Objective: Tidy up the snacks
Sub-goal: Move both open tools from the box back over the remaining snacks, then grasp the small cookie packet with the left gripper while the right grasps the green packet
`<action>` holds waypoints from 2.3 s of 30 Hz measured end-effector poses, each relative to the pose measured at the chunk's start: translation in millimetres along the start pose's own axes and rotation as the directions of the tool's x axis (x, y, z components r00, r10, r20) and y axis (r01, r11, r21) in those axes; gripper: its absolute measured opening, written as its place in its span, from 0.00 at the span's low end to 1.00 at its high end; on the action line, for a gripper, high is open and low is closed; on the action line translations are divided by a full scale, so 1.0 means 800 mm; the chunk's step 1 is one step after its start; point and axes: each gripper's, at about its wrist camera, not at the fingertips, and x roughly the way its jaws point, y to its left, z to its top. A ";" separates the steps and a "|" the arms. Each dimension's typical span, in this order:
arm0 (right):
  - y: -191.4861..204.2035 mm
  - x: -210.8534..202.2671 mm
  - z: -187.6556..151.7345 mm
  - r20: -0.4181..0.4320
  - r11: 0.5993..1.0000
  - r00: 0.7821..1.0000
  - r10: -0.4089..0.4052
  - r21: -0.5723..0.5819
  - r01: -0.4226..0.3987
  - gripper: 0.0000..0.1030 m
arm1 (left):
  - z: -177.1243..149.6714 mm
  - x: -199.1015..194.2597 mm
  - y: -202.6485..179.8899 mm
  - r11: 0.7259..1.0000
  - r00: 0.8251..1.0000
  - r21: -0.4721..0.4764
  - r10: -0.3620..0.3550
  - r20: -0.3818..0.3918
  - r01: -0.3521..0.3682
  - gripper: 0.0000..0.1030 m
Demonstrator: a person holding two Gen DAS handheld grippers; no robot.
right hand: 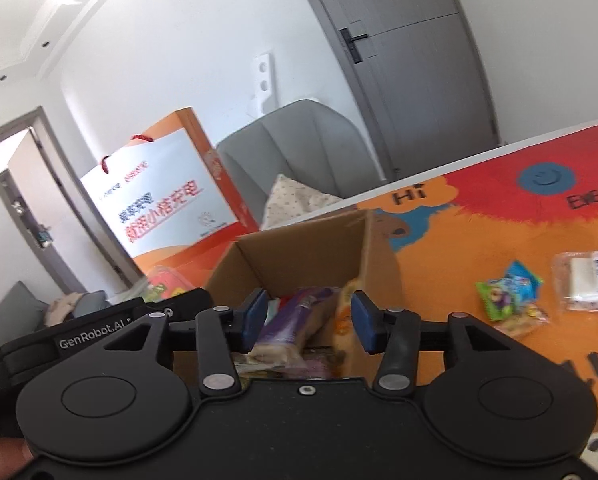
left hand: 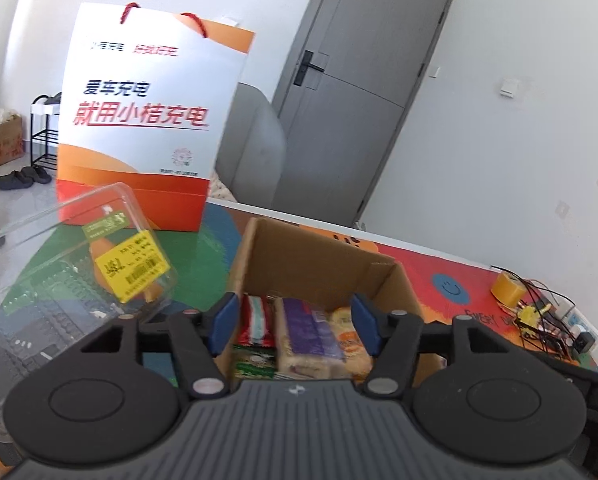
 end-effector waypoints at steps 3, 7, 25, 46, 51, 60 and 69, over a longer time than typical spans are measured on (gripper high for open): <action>-0.011 -0.010 -0.001 0.005 1.000 1.000 0.001 0.015 -0.001 0.48 | -0.001 0.000 -0.009 1.000 1.000 0.004 -0.003 -0.011 0.004 0.62; -0.024 -0.021 -0.002 0.017 1.000 1.000 -0.017 0.026 0.017 0.50 | -0.005 -0.003 -0.023 1.000 1.000 0.021 -0.009 -0.018 0.009 0.71; -0.102 -0.087 -0.012 0.073 0.984 0.985 -0.156 0.095 0.149 1.00 | -0.029 0.004 -0.097 0.991 0.996 0.120 -0.055 -0.076 0.064 0.95; -0.183 -0.127 -0.017 0.084 0.949 0.961 -0.265 0.199 0.245 1.00 | -0.046 0.029 -0.180 0.968 0.983 0.207 -0.110 -0.148 0.140 0.97; -0.202 -0.124 -0.017 0.072 0.939 0.957 -0.279 0.229 0.257 1.00 | -0.050 0.040 -0.192 0.963 0.981 0.227 -0.114 -0.157 0.148 0.95; -0.227 -0.119 -0.013 0.061 0.930 0.955 -0.290 0.254 0.266 1.00 | -0.056 0.069 -0.214 0.959 0.976 0.242 -0.107 -0.188 0.151 0.87; -0.244 -0.099 -0.019 0.013 0.923 0.952 -0.305 0.250 0.292 0.98 | -0.074 0.102 -0.229 0.953 0.969 0.260 -0.097 -0.229 0.157 0.73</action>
